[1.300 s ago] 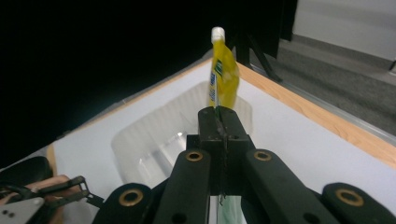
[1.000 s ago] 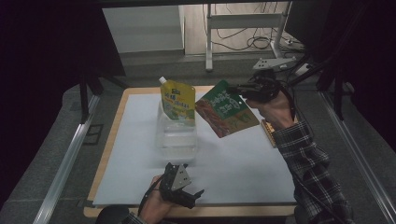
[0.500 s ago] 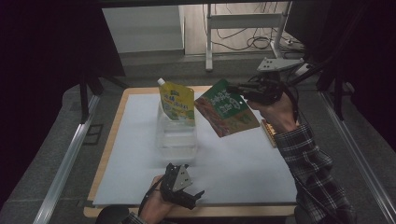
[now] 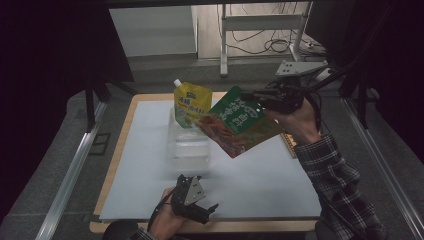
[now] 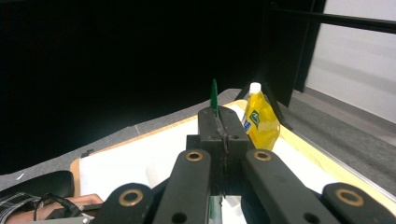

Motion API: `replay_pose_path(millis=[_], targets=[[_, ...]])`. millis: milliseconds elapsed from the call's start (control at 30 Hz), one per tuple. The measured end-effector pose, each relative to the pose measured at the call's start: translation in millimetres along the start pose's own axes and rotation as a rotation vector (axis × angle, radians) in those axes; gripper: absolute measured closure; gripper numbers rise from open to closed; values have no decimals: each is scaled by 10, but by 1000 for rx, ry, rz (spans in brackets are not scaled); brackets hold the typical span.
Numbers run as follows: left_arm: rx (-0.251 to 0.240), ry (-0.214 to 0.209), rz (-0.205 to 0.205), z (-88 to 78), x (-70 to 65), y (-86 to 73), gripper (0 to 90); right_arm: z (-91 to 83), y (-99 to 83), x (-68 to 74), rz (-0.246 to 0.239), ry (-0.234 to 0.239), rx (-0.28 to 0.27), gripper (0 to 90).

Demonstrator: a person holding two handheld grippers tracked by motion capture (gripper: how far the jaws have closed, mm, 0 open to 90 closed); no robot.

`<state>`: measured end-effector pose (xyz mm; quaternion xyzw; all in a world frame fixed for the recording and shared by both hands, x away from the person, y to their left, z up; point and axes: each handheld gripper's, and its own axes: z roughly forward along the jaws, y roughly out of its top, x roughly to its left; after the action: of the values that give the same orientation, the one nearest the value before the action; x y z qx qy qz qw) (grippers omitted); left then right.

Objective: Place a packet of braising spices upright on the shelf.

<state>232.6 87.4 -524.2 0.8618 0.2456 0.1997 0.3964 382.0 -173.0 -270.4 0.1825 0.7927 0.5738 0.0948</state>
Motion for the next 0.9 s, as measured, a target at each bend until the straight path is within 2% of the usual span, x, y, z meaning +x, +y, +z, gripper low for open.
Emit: replay_pose_path(millis=[300, 633, 900], targets=[[-10, -1, -8, -13, 7, -4, 11, 322, 63, -12, -9, 27, 16, 899], [3, 2, 1, -10, 2, -6, 11, 580, 154, -122, -10, 1, 23, 899], [1, 4, 7, -12, 7, -8, 11, 823, 181, -146, -4, 28, 27, 898]])
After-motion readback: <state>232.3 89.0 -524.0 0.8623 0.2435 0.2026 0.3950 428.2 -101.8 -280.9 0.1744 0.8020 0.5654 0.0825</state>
